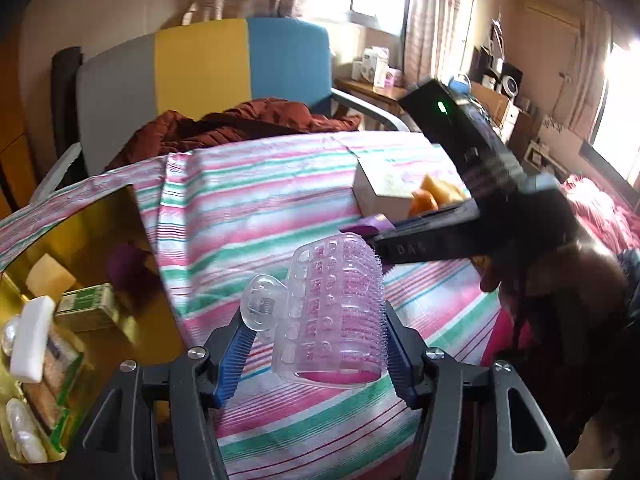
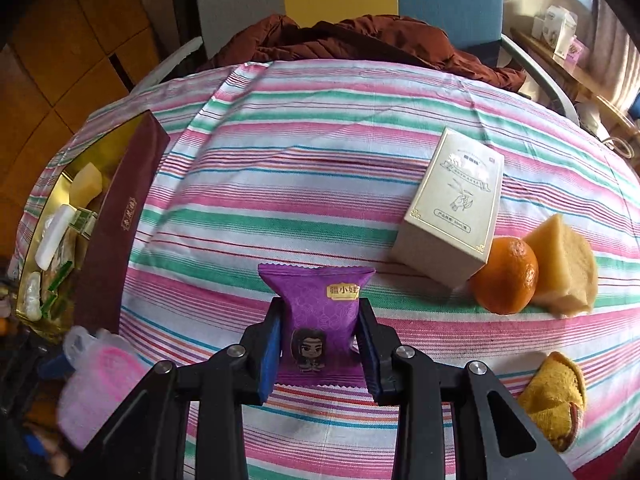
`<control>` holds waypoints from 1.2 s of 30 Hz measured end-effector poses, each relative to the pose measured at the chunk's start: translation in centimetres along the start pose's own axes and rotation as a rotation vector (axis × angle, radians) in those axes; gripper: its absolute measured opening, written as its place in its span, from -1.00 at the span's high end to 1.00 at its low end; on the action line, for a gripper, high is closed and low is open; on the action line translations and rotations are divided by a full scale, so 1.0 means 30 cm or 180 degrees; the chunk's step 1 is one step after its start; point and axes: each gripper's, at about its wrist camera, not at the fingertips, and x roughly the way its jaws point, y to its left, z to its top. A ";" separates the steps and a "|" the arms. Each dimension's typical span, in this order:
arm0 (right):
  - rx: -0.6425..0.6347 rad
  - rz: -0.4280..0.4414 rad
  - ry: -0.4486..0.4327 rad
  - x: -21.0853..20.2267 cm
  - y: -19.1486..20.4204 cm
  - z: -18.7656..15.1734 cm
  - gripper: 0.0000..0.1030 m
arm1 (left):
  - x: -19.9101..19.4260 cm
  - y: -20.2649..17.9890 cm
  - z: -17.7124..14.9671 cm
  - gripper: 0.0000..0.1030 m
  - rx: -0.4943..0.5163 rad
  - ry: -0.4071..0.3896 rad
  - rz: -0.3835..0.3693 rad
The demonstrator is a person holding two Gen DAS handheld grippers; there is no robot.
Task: Organize objects
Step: 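Hold the pink roller in the left gripper while the right gripper grasps the second purple packet, then drop the pink roller and purple packet into the gold tray with both grippers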
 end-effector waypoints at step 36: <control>-0.0655 0.0647 -0.0339 -0.090 0.591 0.089 0.32 | -0.176 0.656 -0.098 -0.18 -0.1291 -0.0128 0.0635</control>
